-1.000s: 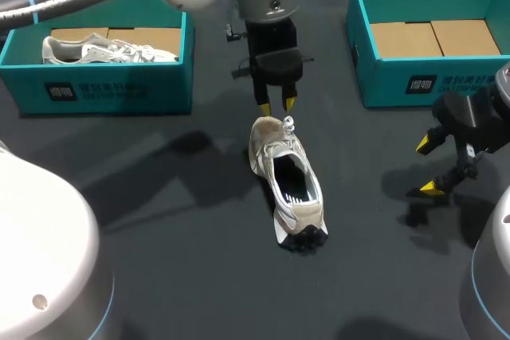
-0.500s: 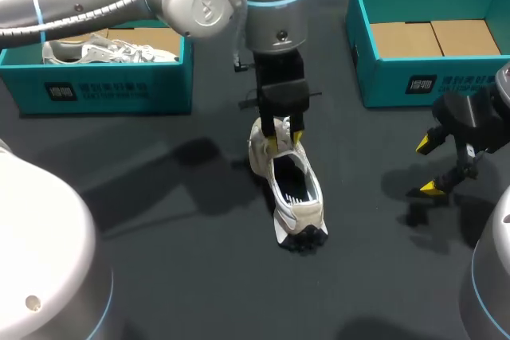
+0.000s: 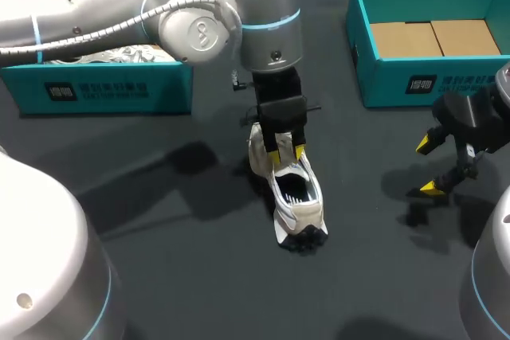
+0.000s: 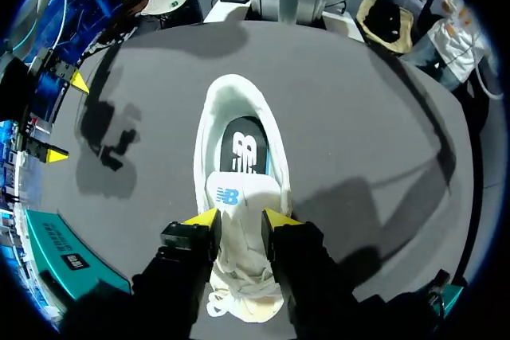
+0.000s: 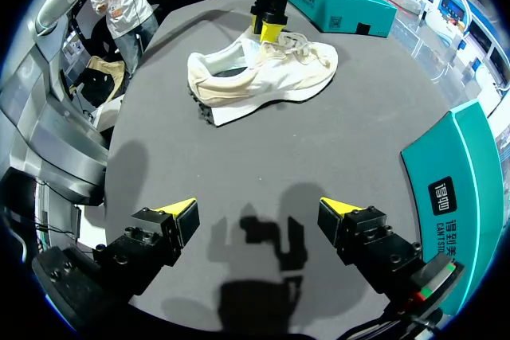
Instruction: Take the shoe out of the shoebox, open the shoe tongue, remove and reinsert the insole, then place the shoe into the shoebox
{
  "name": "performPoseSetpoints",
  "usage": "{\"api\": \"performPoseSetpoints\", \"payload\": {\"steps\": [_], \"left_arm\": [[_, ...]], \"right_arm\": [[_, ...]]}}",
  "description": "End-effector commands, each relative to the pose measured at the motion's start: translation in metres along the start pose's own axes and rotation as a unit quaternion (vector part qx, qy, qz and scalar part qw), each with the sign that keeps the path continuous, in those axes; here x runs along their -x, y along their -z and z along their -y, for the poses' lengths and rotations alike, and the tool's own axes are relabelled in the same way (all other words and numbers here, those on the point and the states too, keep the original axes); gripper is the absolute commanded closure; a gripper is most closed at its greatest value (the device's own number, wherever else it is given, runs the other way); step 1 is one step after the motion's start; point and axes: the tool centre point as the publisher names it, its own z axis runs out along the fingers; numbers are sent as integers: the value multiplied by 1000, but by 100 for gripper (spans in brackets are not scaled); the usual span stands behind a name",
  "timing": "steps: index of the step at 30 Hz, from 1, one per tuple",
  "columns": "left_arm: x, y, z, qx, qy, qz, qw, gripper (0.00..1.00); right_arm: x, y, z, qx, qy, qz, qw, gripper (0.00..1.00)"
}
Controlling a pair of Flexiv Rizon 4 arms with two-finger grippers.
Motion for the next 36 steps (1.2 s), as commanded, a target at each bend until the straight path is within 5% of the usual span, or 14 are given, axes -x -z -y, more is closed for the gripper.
{"api": "performPoseSetpoints", "payload": {"steps": [1, 14, 25, 29, 30, 31, 36], "left_arm": [[-9, 10, 10, 14, -2, 10, 1000, 67], [-4, -51, 15, -3, 5, -26, 1000, 77], [-17, 14, 48, 22, -14, 10, 1000, 64], [-18, 29, 61, 4, 43, 9, 999, 60], [-17, 31, 63, -12, 66, 1, 998, 49], [-17, 33, 66, -25, 76, -13, 997, 0], [-18, 37, 70, -27, 75, -22, 997, 0]], "right_arm": [[-2, 0, 0, -1, 0, 1, 1000, 0], [-2, 0, 0, -1, 0, 1, 1000, 0], [-2, 0, 0, -1, 0, 1, 1000, 0], [-2, 0, 0, -1, 0, 1, 1000, 0], [-2, 0, 0, -1, 0, 1, 1000, 0], [-2, 0, 0, -1, 0, 1, 1000, 0], [-2, 0, 0, -1, 0, 1, 1000, 0]]}}
